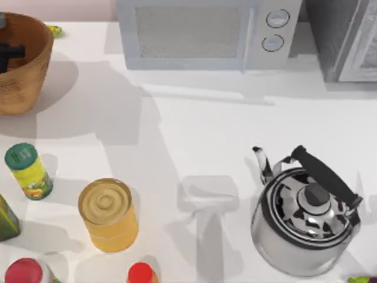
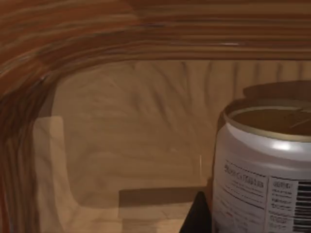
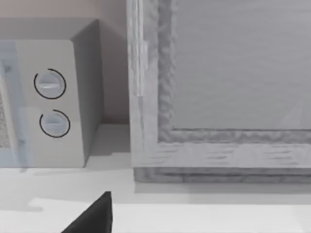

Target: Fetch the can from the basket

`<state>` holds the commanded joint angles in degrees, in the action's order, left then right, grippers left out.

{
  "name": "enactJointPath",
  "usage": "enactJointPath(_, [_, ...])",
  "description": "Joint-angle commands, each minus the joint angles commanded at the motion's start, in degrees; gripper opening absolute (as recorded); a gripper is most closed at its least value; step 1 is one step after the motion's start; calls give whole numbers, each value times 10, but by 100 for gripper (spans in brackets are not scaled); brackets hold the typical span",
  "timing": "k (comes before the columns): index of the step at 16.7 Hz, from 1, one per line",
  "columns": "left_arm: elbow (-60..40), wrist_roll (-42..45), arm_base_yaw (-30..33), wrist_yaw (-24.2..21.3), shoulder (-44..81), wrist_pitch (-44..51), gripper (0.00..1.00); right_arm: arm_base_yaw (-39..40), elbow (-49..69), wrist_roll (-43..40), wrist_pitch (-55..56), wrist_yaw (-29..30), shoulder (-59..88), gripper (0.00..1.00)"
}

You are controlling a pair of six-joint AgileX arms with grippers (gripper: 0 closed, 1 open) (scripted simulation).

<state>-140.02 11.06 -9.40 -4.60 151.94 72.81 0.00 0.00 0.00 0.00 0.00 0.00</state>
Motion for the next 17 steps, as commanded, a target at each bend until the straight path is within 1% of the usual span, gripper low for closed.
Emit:
enactJointPath(2, [0, 0, 0, 0, 0, 0, 2, 0, 0, 0, 0, 0, 0, 100])
enactJointPath(3, [0, 0, 0, 0, 0, 0, 0, 0, 0, 0, 0, 0, 0, 100])
enactJointPath(10, [0, 0, 0, 0, 0, 0, 0, 0, 0, 0, 0, 0, 0, 100])
enactJointPath(11, [21, -6, -1, 2, -36, 4, 0, 0, 0, 0, 0, 0, 0, 100])
enactJointPath(13, [25, -9, -2, 2, -40, 1, 0, 0, 0, 0, 0, 0, 0, 100])
enactJointPath(15, [49, -19, -6, 2, -64, -15, 0, 0, 0, 0, 0, 0, 0, 100])
enactJointPath(17, [92, -34, -9, 1, -112, -42, 0, 0, 0, 0, 0, 0, 0, 100])
